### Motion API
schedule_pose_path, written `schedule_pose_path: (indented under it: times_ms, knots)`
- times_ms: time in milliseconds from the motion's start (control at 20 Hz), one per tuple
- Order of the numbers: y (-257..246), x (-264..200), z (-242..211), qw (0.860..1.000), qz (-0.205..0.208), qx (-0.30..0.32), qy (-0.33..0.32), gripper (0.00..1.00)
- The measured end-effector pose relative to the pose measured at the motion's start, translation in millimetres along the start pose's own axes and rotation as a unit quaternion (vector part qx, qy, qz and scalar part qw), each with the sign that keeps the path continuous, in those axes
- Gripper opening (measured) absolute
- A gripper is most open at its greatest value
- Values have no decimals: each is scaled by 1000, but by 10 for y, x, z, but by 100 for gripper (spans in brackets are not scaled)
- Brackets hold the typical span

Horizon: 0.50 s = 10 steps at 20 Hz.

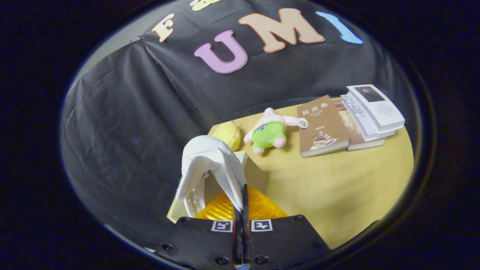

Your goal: Open the storage box then place both shoes into the box .Put the left shoe in first, then the right shoe, with the right side of both shoes facing outward in a uniform manner.

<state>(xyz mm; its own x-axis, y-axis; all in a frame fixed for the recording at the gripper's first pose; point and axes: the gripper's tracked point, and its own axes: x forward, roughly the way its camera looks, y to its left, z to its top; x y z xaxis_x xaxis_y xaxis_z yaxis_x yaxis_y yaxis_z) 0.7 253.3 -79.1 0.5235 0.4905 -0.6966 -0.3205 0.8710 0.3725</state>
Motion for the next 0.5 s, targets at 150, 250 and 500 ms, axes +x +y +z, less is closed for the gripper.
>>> schedule_pose_path:
  times_ms: [150,250,500]
  knots:
    - [257,246,-108,999,13,20,26,4]
    - [327,424,-172,999,8,36,39,4]
    - [294,777,-343,996,-19,57,64,4]
